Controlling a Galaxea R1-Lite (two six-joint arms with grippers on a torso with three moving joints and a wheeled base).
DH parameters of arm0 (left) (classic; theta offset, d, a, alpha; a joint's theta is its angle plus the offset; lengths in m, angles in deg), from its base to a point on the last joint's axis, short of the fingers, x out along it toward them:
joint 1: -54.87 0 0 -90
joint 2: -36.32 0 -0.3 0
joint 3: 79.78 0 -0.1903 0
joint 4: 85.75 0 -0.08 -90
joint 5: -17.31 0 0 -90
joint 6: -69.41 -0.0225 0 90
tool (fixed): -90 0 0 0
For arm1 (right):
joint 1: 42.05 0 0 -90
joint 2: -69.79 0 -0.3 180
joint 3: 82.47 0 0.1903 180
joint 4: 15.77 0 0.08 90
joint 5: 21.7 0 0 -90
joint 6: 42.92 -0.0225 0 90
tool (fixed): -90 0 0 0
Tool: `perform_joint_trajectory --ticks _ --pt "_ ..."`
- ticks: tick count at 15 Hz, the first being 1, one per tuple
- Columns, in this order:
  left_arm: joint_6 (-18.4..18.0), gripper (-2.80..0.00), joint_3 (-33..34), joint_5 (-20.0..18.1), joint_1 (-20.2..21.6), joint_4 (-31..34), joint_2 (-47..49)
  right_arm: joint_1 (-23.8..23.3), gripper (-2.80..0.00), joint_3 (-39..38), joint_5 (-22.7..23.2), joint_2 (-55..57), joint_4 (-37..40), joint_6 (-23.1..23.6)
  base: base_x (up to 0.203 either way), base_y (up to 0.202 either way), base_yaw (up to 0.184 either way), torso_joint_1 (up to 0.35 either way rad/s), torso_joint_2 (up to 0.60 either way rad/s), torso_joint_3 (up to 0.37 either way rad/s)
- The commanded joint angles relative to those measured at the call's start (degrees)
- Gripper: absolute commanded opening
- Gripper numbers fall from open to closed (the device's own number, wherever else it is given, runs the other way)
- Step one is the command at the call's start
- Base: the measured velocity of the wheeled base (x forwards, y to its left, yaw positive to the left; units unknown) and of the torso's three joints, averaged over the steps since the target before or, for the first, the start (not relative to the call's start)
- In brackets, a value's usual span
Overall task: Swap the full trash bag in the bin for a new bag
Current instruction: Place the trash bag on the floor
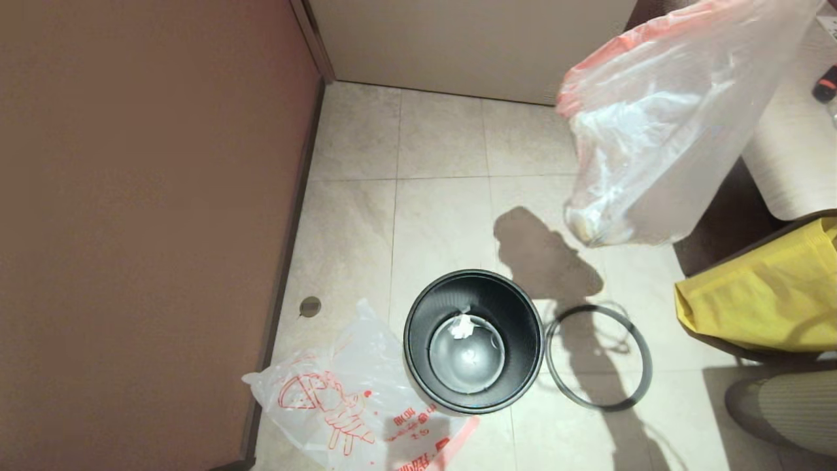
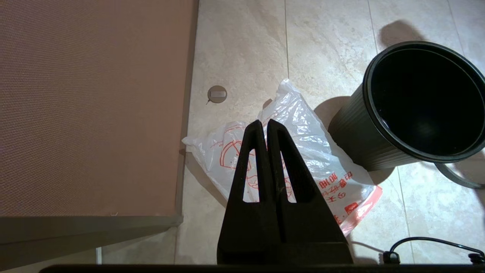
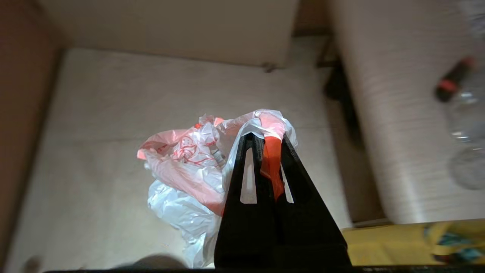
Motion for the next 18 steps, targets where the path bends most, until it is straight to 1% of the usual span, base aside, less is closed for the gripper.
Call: perform_joint_trajectory --ticks 1,3,6,8,11,14,15,18 --pt "0.03 -2.80 0.00 0.05 0.01 -0.01 0.05 -6.93 -2.80 -0.54 -0.50 8.32 -7.11 1.01 0.000 0.000 0.000 0.000 0.00 0.000" --pt "0.03 -2.80 0.00 0.05 0.01 -0.02 0.05 -11.09 -2.80 -0.72 1.71 14.45 -10.51 0.42 0.000 0.000 0.000 0.000 0.00 0.000" --pt "0.03 -2.80 0.00 0.05 0.01 -0.01 0.05 -15.00 -2.80 -0.70 3.72 26.44 -16.16 -1.48 0.000 0.000 0.000 0.000 0.00 0.000" --pt "0.03 -2.80 0.00 0.05 0.01 -0.02 0.05 -17.54 -2.80 -0.49 4.44 36.43 -21.83 -0.47 0.000 0.000 0.000 0.000 0.00 0.000" --pt "0.03 -2.80 0.00 0.05 0.01 -0.01 0.05 -21.06 -2.80 -0.07 5.54 51.83 -32.22 4.90 0.000 0.000 0.000 0.000 0.00 0.000" --pt "0.03 -2.80 0.00 0.05 0.01 -0.01 0.05 -23.11 -2.80 0.11 6.60 63.99 -41.07 12.55 0.000 0.000 0.000 0.000 0.00 0.000" --pt "0.03 -2.80 0.00 0.05 0.01 -0.08 0.05 -23.44 0.00 0.13 6.86 65.22 -42.39 14.01 0.000 0.000 0.000 0.000 0.00 0.000" --pt "0.03 -2.80 0.00 0.05 0.01 -0.07 0.05 -23.62 0.00 0.10 7.02 60.14 -39.41 14.58 0.000 0.000 0.000 0.000 0.00 0.000"
